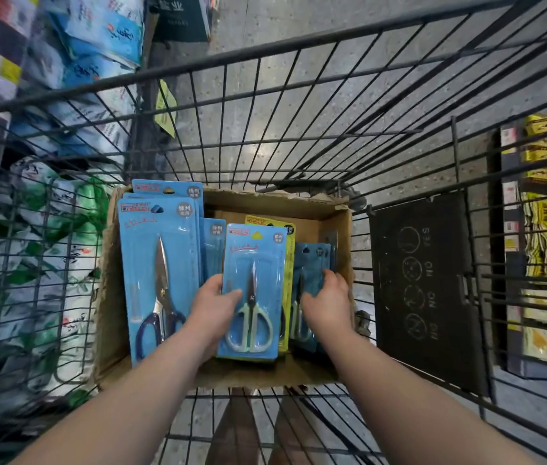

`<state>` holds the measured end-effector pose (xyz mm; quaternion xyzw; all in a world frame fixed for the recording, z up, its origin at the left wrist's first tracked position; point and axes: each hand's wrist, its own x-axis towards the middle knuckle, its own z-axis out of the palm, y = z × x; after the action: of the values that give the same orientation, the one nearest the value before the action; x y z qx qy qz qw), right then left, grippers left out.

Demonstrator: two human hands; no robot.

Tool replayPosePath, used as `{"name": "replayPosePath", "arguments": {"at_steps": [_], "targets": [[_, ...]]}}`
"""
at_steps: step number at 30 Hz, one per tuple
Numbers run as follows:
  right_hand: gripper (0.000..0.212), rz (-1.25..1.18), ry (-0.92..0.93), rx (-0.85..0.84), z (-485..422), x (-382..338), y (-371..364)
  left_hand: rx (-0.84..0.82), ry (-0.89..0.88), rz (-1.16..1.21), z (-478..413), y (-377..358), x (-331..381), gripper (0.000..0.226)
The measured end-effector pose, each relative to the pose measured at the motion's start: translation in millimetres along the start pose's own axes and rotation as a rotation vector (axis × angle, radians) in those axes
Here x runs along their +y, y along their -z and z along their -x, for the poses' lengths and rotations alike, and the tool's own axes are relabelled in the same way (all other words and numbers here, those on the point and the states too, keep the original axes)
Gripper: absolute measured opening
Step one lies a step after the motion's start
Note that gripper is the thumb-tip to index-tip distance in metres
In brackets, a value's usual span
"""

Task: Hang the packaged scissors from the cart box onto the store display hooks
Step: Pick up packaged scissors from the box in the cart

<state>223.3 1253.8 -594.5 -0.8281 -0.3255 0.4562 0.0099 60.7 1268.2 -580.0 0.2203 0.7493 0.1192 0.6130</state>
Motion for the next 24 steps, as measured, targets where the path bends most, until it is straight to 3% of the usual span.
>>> {"name": "replayPosePath", "arguments": {"at_steps": [5,10,15,21,24], "targets": [[0.058,0.151,0.025,0.082,-0.4,0.6,-9.0,0.0,-0.002,0.025,-4.0,3.9,-4.6,0.023],[0.06,-0.028,-0.028,-0.021,-3.3,5.4,-18.5,0.005,-0.005,0.039,-6.3,6.4,-6.0,0.023],[0.062,-0.025,-0.037,0.033,-10.9,8.5,-15.0,0.005,-0.005,0.034,-6.5,6.7,-7.3,0.022],[0.037,0.002,-0.088,-0.123,-16.9,11.7,-18.5,-0.011,-0.002,0.027,-8.6,6.8,-10.1,0.024],[0.032,0.014,-0.086,-0.114,-14.3,13.4,-19.6,-0.001,0.0,0.025,-8.1,8.2,-11.4,0.023]]}}
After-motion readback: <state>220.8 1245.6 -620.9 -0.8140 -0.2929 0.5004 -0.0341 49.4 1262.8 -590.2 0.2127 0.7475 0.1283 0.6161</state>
